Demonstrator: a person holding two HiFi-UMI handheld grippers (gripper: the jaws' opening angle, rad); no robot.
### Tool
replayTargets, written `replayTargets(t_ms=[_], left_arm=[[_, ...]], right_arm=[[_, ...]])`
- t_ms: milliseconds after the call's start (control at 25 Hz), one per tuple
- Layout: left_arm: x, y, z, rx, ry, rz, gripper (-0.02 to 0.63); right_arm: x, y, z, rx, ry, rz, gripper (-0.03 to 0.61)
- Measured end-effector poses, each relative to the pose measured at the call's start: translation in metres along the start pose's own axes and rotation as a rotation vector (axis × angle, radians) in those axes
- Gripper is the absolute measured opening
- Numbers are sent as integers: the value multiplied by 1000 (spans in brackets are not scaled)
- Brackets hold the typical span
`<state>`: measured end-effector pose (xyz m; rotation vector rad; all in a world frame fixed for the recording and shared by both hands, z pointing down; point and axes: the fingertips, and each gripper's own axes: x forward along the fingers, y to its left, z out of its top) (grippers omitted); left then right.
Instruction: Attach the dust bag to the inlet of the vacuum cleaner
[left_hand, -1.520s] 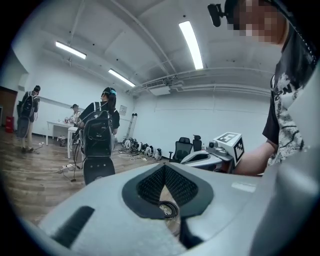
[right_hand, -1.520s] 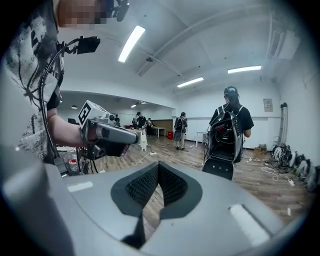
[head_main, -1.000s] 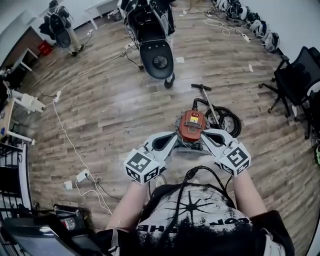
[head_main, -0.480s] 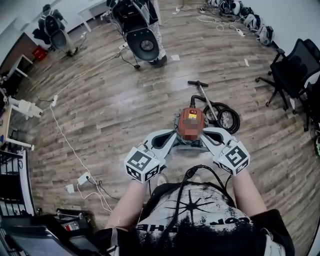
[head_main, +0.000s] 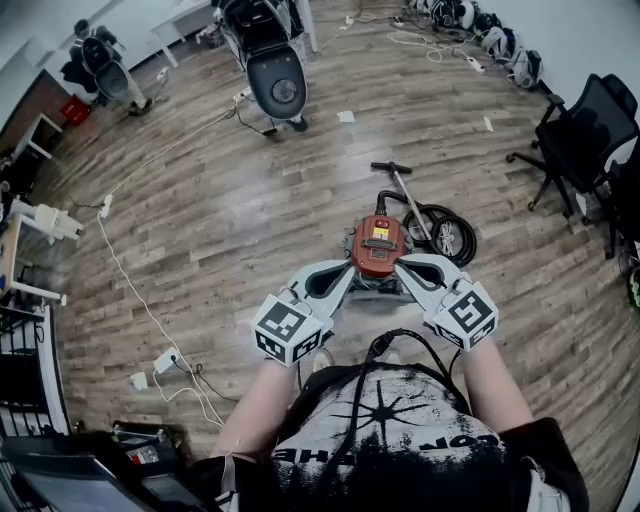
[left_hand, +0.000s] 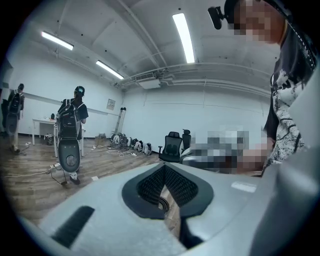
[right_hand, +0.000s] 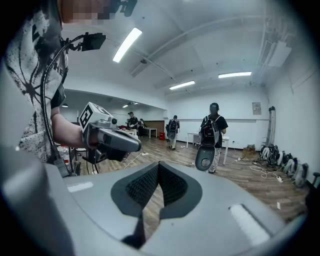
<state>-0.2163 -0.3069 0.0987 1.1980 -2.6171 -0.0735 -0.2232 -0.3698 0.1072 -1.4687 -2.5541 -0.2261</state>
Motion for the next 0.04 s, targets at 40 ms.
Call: replayTargets(t_ms=[40], left_arm=[[1,-1,-1,0,2,0,3]], right_arm=[[-1,0,0,0,-1,0,6]])
